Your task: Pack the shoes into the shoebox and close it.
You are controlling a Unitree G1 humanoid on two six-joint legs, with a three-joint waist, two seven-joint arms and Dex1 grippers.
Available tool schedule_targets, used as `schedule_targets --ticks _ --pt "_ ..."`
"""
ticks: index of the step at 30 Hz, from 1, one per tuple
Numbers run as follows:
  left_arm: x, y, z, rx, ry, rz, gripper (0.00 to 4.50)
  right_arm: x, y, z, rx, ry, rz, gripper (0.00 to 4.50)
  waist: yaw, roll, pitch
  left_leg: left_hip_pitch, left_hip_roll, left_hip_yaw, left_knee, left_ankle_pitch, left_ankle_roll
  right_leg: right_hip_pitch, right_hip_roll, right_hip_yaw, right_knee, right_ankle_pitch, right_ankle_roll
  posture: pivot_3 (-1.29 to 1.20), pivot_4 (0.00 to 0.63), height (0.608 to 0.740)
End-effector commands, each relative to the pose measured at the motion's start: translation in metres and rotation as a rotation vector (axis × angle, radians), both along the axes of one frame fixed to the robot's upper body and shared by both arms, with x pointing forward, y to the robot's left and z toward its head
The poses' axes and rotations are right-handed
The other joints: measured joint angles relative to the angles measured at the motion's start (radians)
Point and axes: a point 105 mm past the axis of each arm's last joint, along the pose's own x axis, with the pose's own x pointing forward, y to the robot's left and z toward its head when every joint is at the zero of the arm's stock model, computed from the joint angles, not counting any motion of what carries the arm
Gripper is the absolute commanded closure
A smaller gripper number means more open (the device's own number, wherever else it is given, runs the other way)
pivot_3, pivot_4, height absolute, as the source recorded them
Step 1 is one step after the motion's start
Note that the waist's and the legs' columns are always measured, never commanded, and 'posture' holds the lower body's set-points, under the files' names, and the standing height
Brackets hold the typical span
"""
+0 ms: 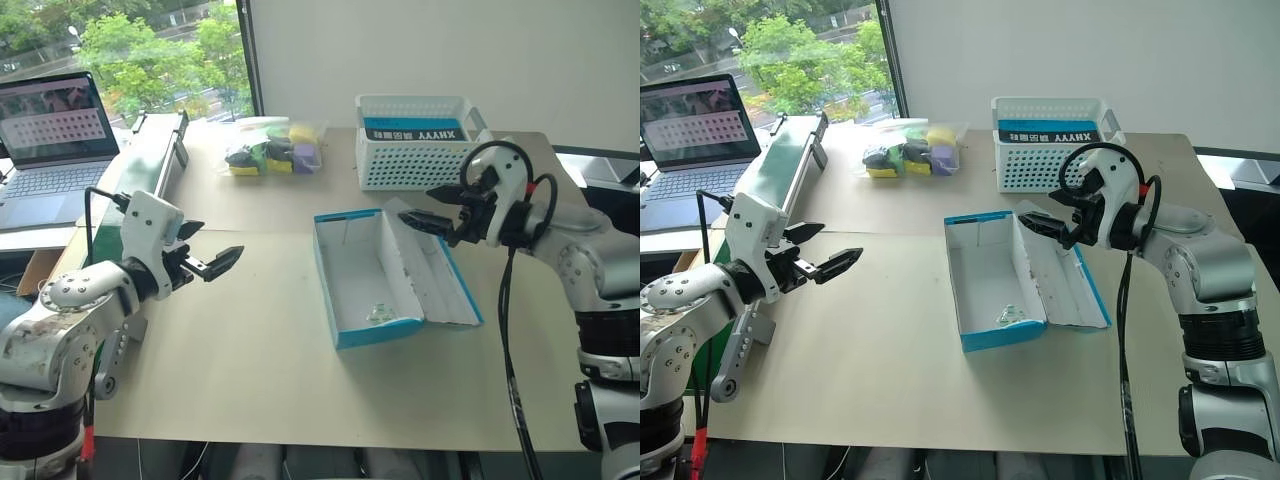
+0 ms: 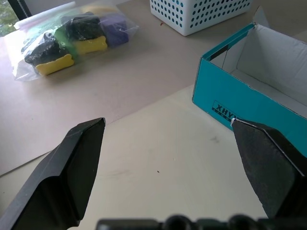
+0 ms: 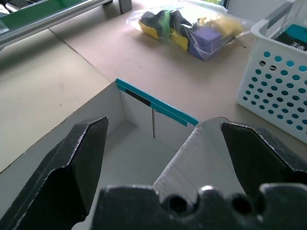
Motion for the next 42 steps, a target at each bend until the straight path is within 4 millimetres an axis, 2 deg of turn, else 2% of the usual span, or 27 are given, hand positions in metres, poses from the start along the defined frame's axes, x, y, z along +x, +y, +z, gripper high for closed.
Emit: schedule_targets --ticks 1,7,10,12,14,17,22,24,27,30,35,42 --pt "-0.002 -0.011 0.011 -0.017 -0.051 -0.046 0.00 -0.003 0.002 0.011 -0.015 -0.066 0.011 0.10 0.000 0.000 0.000 0.000 0.000 0.000 0.000 0.000 0.000 0.000 0.000 0.000 0.000 0.000 0.000 0.00 0.150 0.740" --pt "0.004 -0.011 0.017 -0.059 -0.078 -0.036 0.00 -0.006 0.016 0.011 -0.005 -0.066 0.062 0.10 0.000 0.000 0.000 0.000 0.000 0.000 0.003 0.000 0.000 0.000 0.000 0.000 0.005 0.000 0.000 0.00 0.150 0.740" --pt "0.006 0.004 0.020 -0.093 -0.094 0.037 0.00 -0.005 0.024 0.014 0.008 -0.069 0.094 0.10 -0.003 0.000 0.000 0.000 0.000 0.000 0.004 0.000 0.000 0.000 0.000 0.000 0.005 0.000 0.000 0.00 0.150 0.740" --pt "0.010 0.029 0.016 -0.148 -0.098 0.167 0.00 -0.007 0.034 0.013 0.014 -0.060 0.143 0.10 -0.006 0.000 0.000 0.001 0.000 0.000 0.004 0.000 0.000 0.000 0.001 0.000 0.006 0.000 0.000 0.00 0.150 0.740" --pt "0.009 0.055 0.008 -0.125 -0.090 0.298 0.00 -0.010 0.044 0.012 0.022 -0.045 0.195 0.10 -0.016 0.000 0.000 0.002 0.000 0.000 0.005 0.000 0.000 0.000 0.001 0.000 0.008 0.000 0.000 0.00 0.150 0.740" --pt "0.004 0.088 0.012 -0.111 -0.129 0.489 0.00 -0.011 0.055 0.010 0.041 -0.021 0.263 0.10 -0.021 0.000 0.000 0.002 0.000 0.000 0.005 0.000 0.000 0.000 0.000 0.000 0.009 0.000 0.000 0.00 0.150 0.740" --pt "-0.014 0.121 0.025 -0.117 -0.199 0.740 0.00 -0.009 0.071 -0.003 0.062 0.069 0.348 0.10 -0.021 -0.003 0.000 0.002 0.000 -0.001 0.009 0.000 0.000 0.000 0.000 0.000 0.011 0.000 0.000 0.00 0.150 0.740" --pt "-0.024 0.137 0.015 -0.110 -0.171 0.879 0.00 -0.014 0.083 -0.004 0.070 0.070 0.402 0.10 -0.019 -0.003 0.000 0.002 0.000 -0.001 0.010 0.000 0.000 0.001 0.000 0.000 0.012 0.000 0.000 0.00 0.150 0.740" --pt "-0.035 0.140 0.001 -0.126 -0.134 0.961 0.00 -0.018 0.099 -0.001 0.106 0.053 0.464 0.10 -0.021 -0.003 0.000 0.002 0.000 -0.001 0.010 0.000 0.000 0.000 0.000 0.000 0.013 0.000 0.000 0.00 0.150 0.740" --pt "-0.038 0.138 -0.004 -0.130 -0.122 0.971 0.00 -0.017 0.110 -0.001 0.148 0.039 0.482 0.10 -0.021 -0.004 -0.001 0.002 0.000 -0.002 0.011 0.000 0.000 0.000 0.000 0.000 0.013 0.000 0.000 0.00 0.150 0.740" --pt "-0.043 0.149 -0.003 -0.102 -0.121 0.990 0.00 -0.025 0.125 -0.005 0.188 0.023 0.514 0.10 -0.020 -0.005 -0.001 0.002 0.000 -0.002 0.011 0.001 -0.001 0.000 0.000 0.000 0.014 0.000 -0.001 0.00 0.150 0.740" --pt "-0.037 0.157 -0.003 -0.106 -0.107 0.949 0.00 -0.023 0.139 -0.005 0.163 -0.074 0.462 0.10 -0.022 -0.005 -0.001 0.002 0.000 -0.002 0.011 0.001 -0.001 0.000 0.000 0.000 0.015 0.001 -0.001 0.00 0.150 0.740"
